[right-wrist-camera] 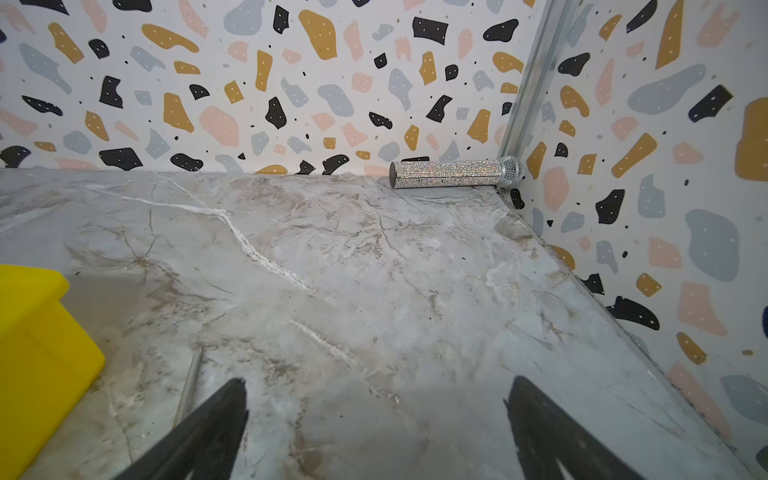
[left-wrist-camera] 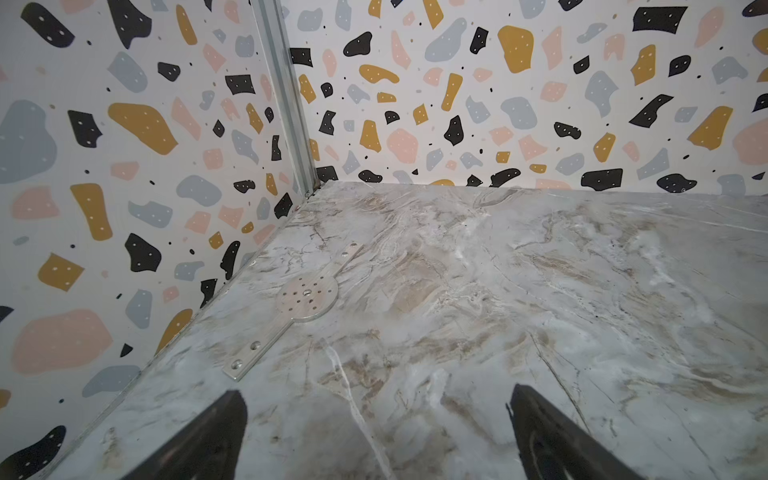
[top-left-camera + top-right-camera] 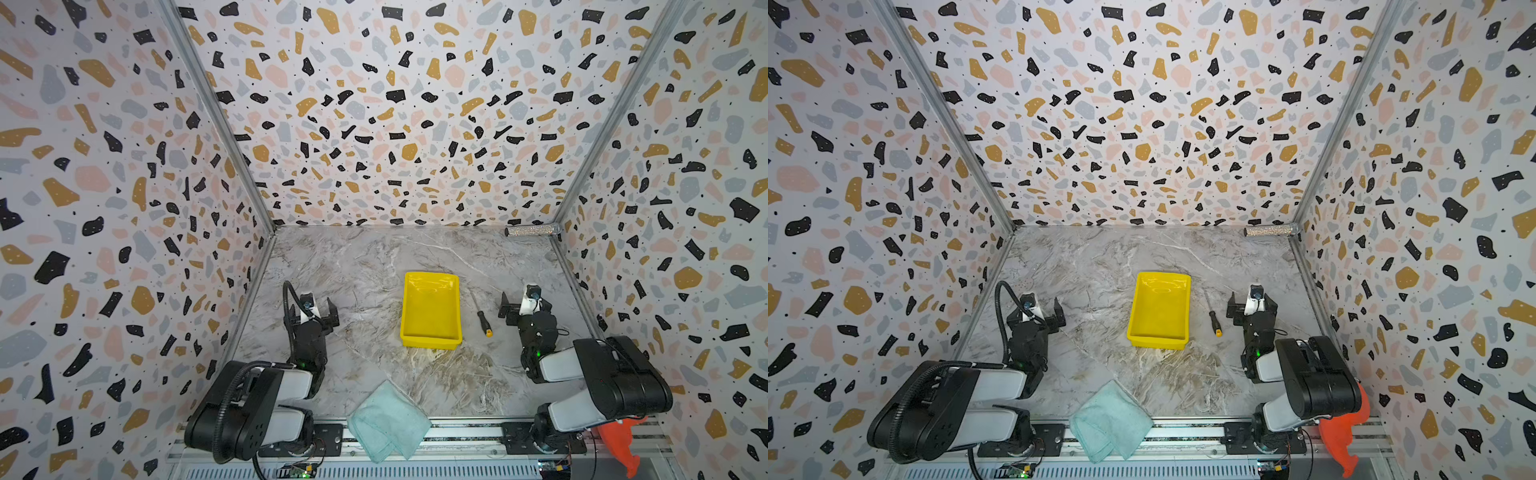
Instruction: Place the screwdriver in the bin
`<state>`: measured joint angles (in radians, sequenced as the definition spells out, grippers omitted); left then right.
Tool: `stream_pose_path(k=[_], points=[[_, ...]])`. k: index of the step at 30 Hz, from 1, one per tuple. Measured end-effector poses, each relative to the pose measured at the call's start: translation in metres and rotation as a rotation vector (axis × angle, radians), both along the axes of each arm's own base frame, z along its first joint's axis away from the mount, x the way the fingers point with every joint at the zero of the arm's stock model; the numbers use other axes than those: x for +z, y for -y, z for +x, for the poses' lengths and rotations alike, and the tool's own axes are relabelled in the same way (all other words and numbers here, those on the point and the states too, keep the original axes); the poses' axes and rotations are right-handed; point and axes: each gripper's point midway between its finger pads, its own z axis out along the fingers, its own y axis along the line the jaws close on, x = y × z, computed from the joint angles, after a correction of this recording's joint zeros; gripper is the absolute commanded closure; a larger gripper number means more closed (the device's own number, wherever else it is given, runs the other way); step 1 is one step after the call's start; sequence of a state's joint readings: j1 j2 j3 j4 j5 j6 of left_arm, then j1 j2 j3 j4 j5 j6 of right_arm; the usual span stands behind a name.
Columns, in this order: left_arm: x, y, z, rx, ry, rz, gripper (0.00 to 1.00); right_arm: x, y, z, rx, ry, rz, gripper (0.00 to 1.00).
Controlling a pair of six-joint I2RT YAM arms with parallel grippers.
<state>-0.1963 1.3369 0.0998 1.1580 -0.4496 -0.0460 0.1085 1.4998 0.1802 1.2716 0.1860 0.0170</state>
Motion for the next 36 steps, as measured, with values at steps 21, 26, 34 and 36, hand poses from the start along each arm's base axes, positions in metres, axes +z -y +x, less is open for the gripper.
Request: stream_pose_path(k=[21, 26, 34, 36], points=[[0.0000, 0.0001, 0.0000, 0.000, 0.000, 0.000, 0.00, 0.0000, 0.0008, 0.0002, 0.003, 0.000, 0.001, 0.01], [-0.0001, 0.0001, 0.0000, 0.000, 0.000, 0.000, 0.00, -0.0001, 0.0038, 0.0006, 0.008, 0.000, 0.006, 0.01], [0.0000, 0.0001, 0.0000, -0.001, 0.000, 0.000, 0.00, -0.0002, 0.0013, 0.0008, 0.026, 0.000, 0.010, 0.01], [0.0000, 0.0001, 0.0000, -0.001, 0.000, 0.000, 0.00, -0.0002, 0.0011, 0.0009, 0.027, 0.000, 0.010, 0.01]])
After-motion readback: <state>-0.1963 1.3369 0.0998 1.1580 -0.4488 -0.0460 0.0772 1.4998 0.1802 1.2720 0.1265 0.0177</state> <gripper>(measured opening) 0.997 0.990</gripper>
